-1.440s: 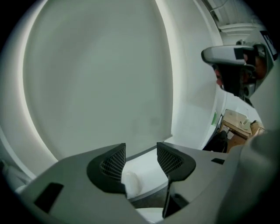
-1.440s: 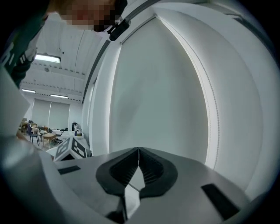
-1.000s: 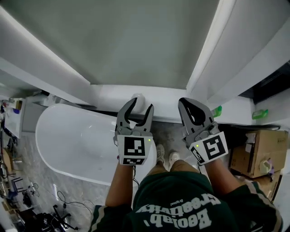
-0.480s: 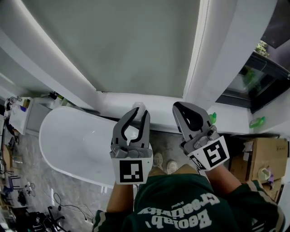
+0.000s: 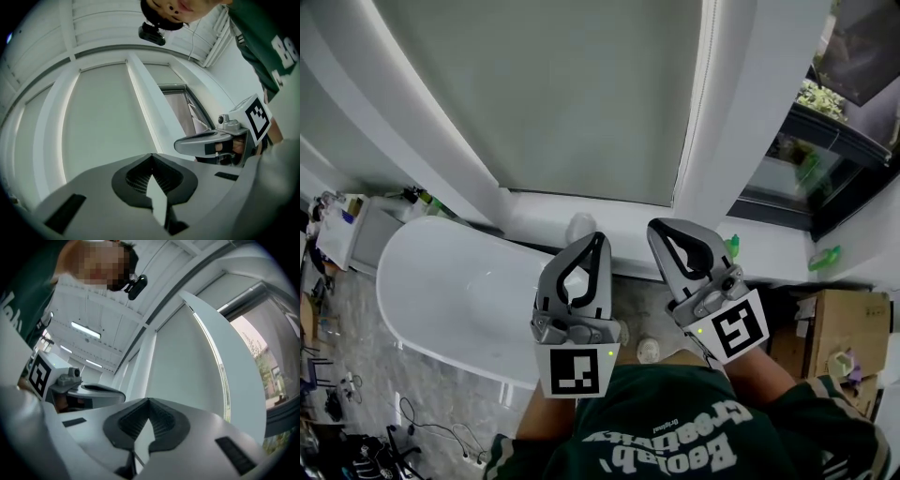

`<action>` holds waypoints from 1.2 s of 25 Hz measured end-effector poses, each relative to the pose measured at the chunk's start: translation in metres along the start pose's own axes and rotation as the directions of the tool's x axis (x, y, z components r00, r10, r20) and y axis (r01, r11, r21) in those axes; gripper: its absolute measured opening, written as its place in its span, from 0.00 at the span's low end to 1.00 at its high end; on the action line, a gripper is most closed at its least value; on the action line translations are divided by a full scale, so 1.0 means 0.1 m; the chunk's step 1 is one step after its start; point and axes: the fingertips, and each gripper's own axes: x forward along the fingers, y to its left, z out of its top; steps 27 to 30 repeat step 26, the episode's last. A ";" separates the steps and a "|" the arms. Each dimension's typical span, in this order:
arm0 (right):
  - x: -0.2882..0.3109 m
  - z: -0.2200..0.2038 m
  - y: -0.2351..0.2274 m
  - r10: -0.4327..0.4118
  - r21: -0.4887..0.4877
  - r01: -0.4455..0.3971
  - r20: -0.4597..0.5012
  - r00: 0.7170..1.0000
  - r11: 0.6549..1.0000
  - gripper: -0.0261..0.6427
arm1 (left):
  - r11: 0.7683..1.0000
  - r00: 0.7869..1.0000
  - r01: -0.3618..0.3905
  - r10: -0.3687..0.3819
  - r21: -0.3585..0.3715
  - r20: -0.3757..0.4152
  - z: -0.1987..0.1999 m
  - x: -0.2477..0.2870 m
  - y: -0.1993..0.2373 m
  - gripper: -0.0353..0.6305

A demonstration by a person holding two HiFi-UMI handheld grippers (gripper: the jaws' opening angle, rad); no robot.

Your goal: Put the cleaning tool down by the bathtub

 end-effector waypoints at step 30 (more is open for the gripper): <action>-0.08 -0.03 -0.03 0.013 -0.053 -0.015 -0.035 0.999 0.999 0.06 | 0.998 0.996 0.021 -0.016 -0.061 0.084 0.12 0.08 -0.04 0.07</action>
